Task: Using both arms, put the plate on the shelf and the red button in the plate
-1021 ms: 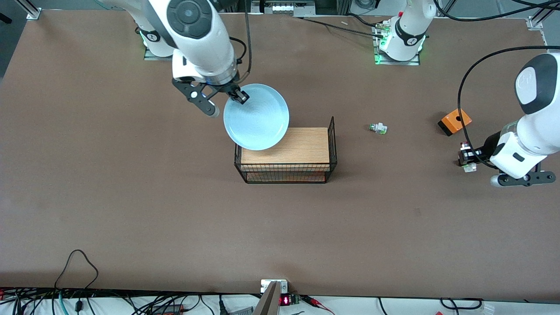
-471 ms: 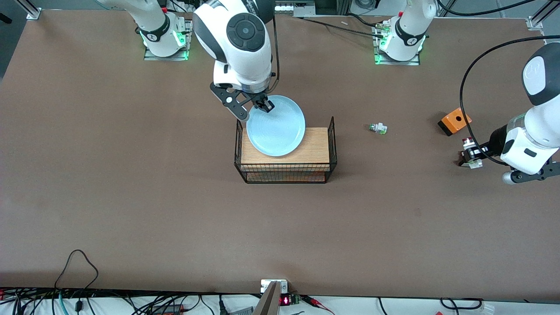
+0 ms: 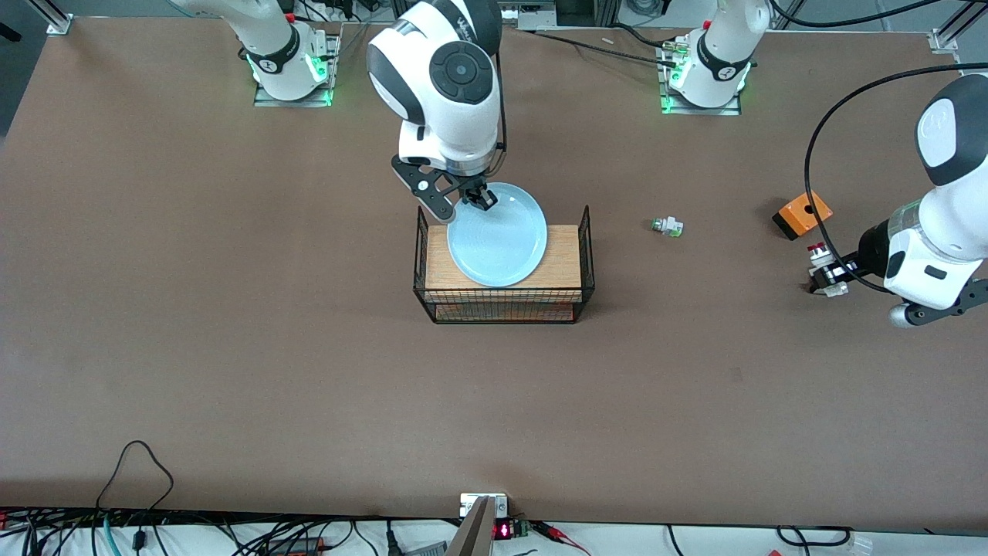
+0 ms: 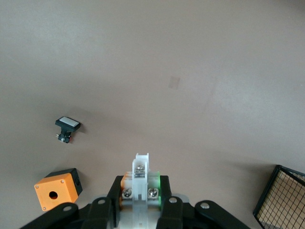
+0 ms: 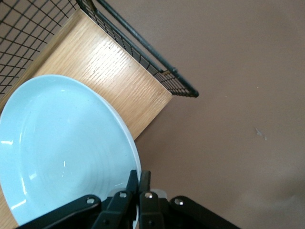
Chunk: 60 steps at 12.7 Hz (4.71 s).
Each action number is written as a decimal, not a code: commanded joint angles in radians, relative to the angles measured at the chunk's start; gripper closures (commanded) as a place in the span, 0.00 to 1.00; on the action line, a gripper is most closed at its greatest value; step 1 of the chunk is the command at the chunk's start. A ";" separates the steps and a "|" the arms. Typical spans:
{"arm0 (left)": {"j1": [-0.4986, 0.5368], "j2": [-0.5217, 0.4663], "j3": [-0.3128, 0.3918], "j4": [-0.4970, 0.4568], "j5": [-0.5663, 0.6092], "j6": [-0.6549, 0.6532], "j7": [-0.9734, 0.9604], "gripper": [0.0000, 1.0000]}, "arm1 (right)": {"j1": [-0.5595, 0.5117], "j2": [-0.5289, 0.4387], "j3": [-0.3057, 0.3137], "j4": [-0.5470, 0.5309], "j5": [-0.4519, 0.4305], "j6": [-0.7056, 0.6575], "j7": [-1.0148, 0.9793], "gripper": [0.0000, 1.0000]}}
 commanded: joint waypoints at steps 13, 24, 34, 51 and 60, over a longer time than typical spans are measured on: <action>-0.094 -0.042 -0.021 0.031 0.002 -0.095 -0.206 1.00 | 0.042 0.108 -0.012 0.008 -0.087 0.105 0.097 0.93; -0.292 0.015 -0.020 0.081 -0.124 -0.091 -0.493 1.00 | 0.024 0.022 -0.026 0.092 -0.086 -0.080 0.043 0.00; -0.525 0.179 -0.017 0.208 -0.029 -0.075 -0.432 1.00 | -0.417 -0.142 -0.028 0.285 -0.074 -0.554 -0.916 0.00; -0.703 0.452 -0.018 0.346 -0.027 0.124 -0.479 0.92 | -0.761 -0.456 -0.028 -0.291 -0.084 -0.134 -1.546 0.00; -0.639 0.281 -0.006 0.357 -0.001 0.015 -0.421 0.00 | -0.833 -0.500 -0.028 -0.249 0.012 -0.244 -1.543 0.00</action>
